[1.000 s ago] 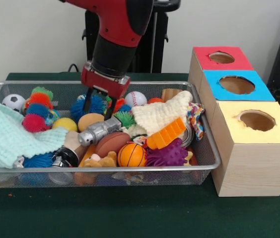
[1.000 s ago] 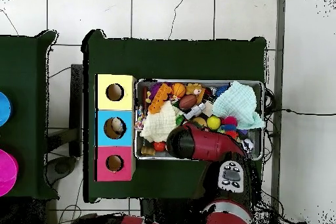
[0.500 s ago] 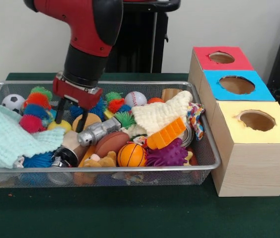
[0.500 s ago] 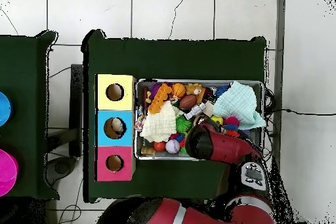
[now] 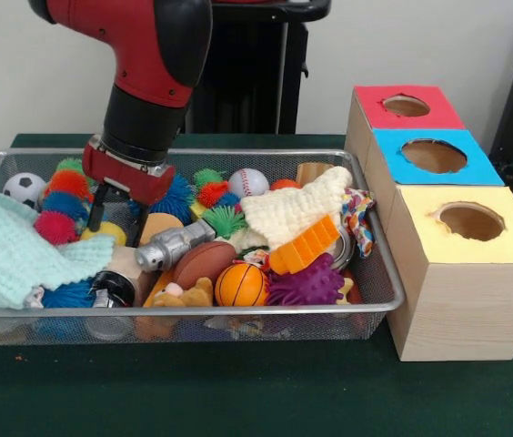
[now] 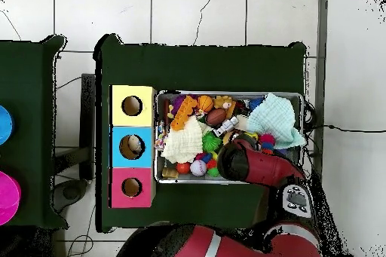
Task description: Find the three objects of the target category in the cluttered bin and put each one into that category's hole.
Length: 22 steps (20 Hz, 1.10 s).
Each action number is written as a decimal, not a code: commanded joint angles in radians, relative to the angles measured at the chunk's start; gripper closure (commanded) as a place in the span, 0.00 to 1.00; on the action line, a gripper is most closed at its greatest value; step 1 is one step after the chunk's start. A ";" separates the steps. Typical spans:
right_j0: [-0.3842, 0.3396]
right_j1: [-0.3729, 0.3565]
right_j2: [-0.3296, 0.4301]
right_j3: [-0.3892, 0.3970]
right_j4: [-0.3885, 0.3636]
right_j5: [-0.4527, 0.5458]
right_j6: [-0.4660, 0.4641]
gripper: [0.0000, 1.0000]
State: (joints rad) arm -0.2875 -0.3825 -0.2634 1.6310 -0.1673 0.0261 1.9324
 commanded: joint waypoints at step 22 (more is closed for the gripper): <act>-0.040 0.213 0.127 -0.132 0.038 -0.016 0.121 0.00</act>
State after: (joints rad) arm -0.3028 -0.3562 -0.2638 1.6036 -0.1677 0.0302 1.9324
